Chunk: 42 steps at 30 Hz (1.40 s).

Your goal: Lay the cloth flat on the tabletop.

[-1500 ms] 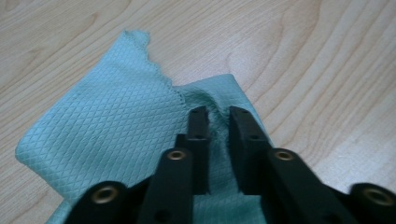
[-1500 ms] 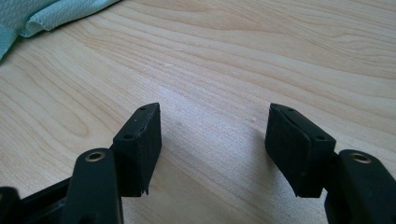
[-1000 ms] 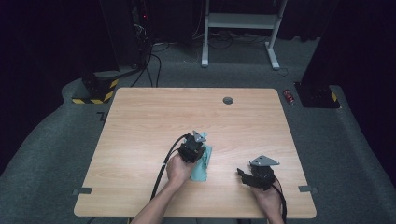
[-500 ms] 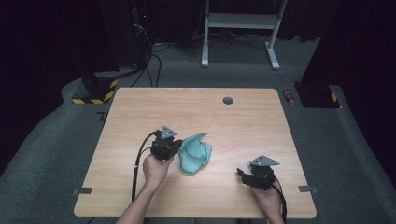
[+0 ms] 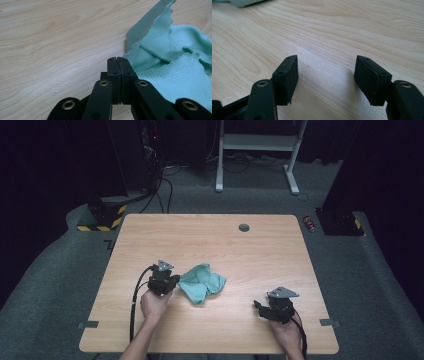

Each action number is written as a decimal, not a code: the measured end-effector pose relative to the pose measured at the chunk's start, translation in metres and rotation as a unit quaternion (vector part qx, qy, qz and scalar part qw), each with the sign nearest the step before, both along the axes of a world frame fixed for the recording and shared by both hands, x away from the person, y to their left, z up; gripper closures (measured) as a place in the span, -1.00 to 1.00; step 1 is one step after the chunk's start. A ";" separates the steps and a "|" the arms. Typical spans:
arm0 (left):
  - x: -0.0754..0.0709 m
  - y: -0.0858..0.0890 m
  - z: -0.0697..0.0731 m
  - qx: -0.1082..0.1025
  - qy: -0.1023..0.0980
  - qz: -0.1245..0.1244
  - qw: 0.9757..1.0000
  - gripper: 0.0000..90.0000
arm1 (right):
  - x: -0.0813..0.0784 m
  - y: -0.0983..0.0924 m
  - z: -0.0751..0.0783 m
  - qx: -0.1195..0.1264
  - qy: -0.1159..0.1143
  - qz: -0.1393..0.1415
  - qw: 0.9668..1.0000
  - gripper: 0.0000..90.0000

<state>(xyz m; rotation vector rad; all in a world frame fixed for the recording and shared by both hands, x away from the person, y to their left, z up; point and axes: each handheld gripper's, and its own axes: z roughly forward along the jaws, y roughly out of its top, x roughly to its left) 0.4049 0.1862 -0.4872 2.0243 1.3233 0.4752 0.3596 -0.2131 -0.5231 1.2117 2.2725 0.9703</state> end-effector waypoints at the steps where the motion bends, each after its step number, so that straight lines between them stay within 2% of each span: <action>1: 0.000 0.000 0.000 0.000 0.000 0.000 1.000 0.97 | 0.000 0.000 0.000 0.000 0.000 0.000 1.000 -0.20; 2: 0.003 0.001 -0.005 0.014 0.008 0.004 1.000 0.97 | 0.000 0.000 0.000 0.000 0.000 0.000 1.000 -0.20; 4: 0.005 0.001 -0.007 0.015 0.014 0.007 1.000 0.97 | 0.000 0.000 0.000 0.000 0.000 0.000 1.000 -0.20; 5: 0.009 0.003 -0.012 0.020 0.026 0.013 0.999 0.95 | 0.000 0.000 0.000 0.000 0.000 0.000 1.000 -0.20; 6: 0.009 0.003 -0.012 0.020 0.026 0.013 0.999 0.92 | 0.000 0.000 0.000 0.000 0.000 0.000 1.000 -0.20; 8: 0.011 0.005 -0.016 0.015 0.039 0.019 0.999 0.87 | 0.000 0.000 0.000 0.000 0.000 0.000 1.000 -0.20; 10: 0.010 0.007 -0.014 0.015 0.036 0.018 0.999 0.83 | 0.000 0.000 0.000 0.000 0.000 0.000 1.000 -0.20; 11: 0.009 0.007 -0.013 0.005 0.034 0.021 0.999 0.79 | 0.000 0.000 0.000 0.000 0.000 0.000 1.000 -0.20; 12: 0.007 0.007 -0.010 0.004 0.029 0.021 0.999 0.73 | 0.000 0.000 0.000 0.000 0.000 0.000 1.000 -0.20; 14: -0.003 0.001 -0.001 -0.001 0.008 0.013 1.000 0.58 | 0.000 0.000 0.000 0.000 0.000 0.000 1.000 -0.20; 15: -0.003 0.001 -0.001 -0.001 0.008 0.013 1.000 0.52 | 0.000 0.000 0.000 0.000 0.000 0.000 1.000 -0.20; 16: -0.009 -0.005 0.005 0.003 -0.010 0.001 1.000 0.45 | 0.000 0.000 0.000 0.000 0.000 0.000 1.000 -0.20; 17: -0.009 -0.005 0.005 0.003 -0.010 0.001 1.000 0.40 | 0.000 0.000 0.000 0.000 0.000 0.000 1.000 -0.20; 18: -0.017 -0.016 0.011 0.003 -0.025 -0.028 0.999 0.36 | 0.000 0.000 0.000 0.000 0.000 0.000 1.000 -0.20; 19: -0.017 -0.016 0.011 0.003 -0.025 -0.028 0.999 0.31 | 0.000 0.000 0.000 0.000 0.000 0.000 1.000 -0.20; 21: -0.021 -0.028 0.013 0.007 -0.028 -0.055 0.998 0.26 | 0.000 0.000 0.000 0.000 0.000 0.000 1.000 -0.20; 22: -0.023 -0.044 0.012 0.026 -0.019 -0.087 0.996 0.16 | 0.000 0.000 0.000 0.000 0.000 0.000 1.000 -0.20; 24: -0.025 -0.057 0.008 0.043 -0.016 -0.106 0.993 0.12 | 0.000 0.000 0.000 0.000 0.000 0.000 1.000 -0.20; 26: -0.025 -0.067 0.005 0.062 -0.013 -0.115 0.991 0.11 | 0.000 0.000 0.000 0.000 0.000 0.000 1.000 -0.20; 27: -0.025 -0.067 0.005 0.062 -0.013 -0.115 0.991 0.11 | 0.000 0.000 0.000 0.000 0.000 0.000 1.000 -0.20; 28: -0.024 -0.072 0.001 0.073 -0.011 -0.119 0.990 0.11 | 0.000 0.000 0.000 0.000 0.000 0.000 1.000 -0.20; 30: -0.022 -0.078 -0.003 0.083 -0.003 -0.122 0.989 0.15 | 0.000 0.000 0.000 0.000 0.000 0.000 1.000 -0.20; 32: -0.020 -0.081 -0.007 0.093 0.000 -0.125 0.988 0.28 | 0.000 0.000 0.000 0.000 0.000 0.000 1.000 -0.20; 34: -0.020 -0.081 -0.008 0.093 0.010 -0.128 0.987 0.47 | 0.000 0.000 0.000 0.000 0.000 0.000 1.000 -0.20; 35: -0.020 -0.078 -0.007 0.088 0.010 -0.130 0.988 0.65 | 0.000 0.000 0.000 0.000 0.000 0.000 1.000 -0.20; 37: -0.021 -0.075 -0.005 0.086 0.010 -0.129 0.988 0.79 | 0.000 0.000 0.000 0.000 0.000 0.000 1.000 -0.20; 39: -0.024 -0.064 0.001 0.067 0.007 -0.124 0.990 0.89 | 0.000 0.000 0.000 0.000 0.000 0.000 1.000 -0.20; 41: -0.026 -0.060 0.002 0.066 0.003 -0.122 0.990 0.93 | 0.000 0.000 0.000 0.000 0.000 0.000 1.000 -0.20; 42: -0.031 -0.052 0.004 0.058 0.003 -0.116 0.992 0.93 | 0.000 0.000 0.000 0.000 0.000 0.000 1.000 -0.20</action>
